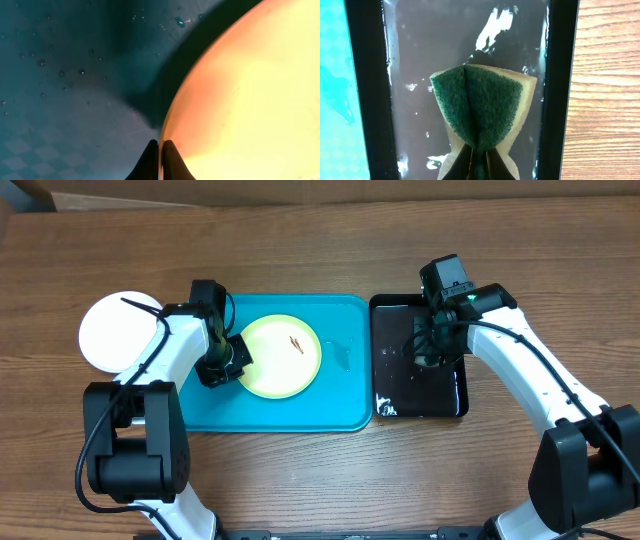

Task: Clean dirty plates on tray and stack at the side
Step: 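Grasp the green sponge with right gripper inside the black tray, then lift the sponge with right gripper and move it over the yellow plate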

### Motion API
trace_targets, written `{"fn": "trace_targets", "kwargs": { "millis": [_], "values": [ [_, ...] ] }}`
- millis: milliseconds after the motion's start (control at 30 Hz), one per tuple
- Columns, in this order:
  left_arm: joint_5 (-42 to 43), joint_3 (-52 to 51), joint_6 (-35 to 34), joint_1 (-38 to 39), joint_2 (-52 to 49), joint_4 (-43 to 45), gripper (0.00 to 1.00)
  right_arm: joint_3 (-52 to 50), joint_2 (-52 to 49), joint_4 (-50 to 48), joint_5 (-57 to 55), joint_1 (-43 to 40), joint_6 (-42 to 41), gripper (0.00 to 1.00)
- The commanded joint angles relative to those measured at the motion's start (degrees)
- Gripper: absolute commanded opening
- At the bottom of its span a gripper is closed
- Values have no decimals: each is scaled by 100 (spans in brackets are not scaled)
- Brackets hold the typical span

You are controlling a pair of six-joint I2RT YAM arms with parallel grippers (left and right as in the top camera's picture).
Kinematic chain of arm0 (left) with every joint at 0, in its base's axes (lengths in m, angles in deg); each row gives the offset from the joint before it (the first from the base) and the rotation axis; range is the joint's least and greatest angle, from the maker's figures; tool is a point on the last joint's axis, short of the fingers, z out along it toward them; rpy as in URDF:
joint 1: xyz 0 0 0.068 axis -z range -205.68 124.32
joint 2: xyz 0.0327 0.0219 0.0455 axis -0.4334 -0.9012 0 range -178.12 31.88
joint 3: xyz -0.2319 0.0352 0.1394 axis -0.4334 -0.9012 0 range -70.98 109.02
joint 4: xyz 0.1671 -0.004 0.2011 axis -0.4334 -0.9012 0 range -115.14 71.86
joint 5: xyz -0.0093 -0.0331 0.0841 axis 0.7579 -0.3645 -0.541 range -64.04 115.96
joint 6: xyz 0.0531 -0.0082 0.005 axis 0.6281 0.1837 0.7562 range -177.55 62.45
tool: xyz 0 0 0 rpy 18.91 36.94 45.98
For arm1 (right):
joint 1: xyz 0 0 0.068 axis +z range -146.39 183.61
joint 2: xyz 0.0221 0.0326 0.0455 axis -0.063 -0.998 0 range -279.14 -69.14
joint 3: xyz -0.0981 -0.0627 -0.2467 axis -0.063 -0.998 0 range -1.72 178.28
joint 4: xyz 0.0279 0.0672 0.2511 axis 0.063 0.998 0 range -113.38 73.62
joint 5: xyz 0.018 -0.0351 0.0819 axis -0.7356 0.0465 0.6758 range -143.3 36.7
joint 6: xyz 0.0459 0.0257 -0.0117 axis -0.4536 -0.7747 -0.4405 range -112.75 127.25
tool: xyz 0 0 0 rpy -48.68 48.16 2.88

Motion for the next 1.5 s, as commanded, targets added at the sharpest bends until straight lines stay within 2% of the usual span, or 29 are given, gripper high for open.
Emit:
{"fn": "trace_targets", "kwargs": {
  "millis": [0,200,400,1467],
  "values": [
    [153,-63,498,44,90,-15,4,94,50,-37,105,35,236,4],
    [299,-63,833,44,90,0,4,72,50,79,140,35,269,4],
    [804,-63,1220,44,90,83,4,68,50,116,424,33,271,4],
    [859,-63,997,44,90,87,4,125,15,-118,807,24,439,4]
  ]
}}
